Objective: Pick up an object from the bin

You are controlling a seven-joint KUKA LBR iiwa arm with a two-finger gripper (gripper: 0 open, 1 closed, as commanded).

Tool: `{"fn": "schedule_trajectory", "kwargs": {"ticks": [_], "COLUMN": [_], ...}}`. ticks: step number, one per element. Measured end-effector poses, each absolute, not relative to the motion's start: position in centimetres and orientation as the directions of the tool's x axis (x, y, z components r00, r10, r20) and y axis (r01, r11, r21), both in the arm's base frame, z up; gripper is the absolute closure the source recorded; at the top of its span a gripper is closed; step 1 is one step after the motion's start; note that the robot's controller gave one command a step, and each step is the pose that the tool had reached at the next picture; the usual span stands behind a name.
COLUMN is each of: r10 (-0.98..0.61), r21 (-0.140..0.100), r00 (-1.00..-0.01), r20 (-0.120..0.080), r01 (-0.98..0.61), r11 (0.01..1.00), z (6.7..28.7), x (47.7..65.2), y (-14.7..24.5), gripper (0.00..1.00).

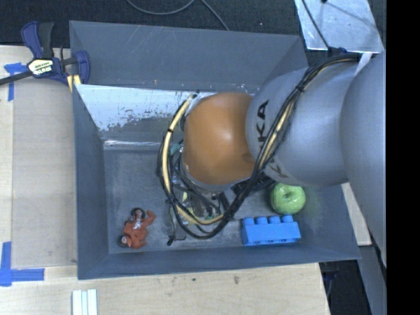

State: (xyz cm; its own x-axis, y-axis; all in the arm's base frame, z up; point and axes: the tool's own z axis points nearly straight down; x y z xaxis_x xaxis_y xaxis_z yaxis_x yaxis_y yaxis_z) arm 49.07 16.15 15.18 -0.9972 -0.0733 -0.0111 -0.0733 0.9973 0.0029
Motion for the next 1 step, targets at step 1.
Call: {"fn": "schedule_trajectory", "kwargs": {"ticks": [1], "r10": [-0.073], "r21": [0.003], "r00": [-0.997], "r20": [-0.011], "r01": [-0.073], "r11": [0.997], "z": [15.18], "x": [49.06], "y": [16.15], "gripper": [0.00]}}
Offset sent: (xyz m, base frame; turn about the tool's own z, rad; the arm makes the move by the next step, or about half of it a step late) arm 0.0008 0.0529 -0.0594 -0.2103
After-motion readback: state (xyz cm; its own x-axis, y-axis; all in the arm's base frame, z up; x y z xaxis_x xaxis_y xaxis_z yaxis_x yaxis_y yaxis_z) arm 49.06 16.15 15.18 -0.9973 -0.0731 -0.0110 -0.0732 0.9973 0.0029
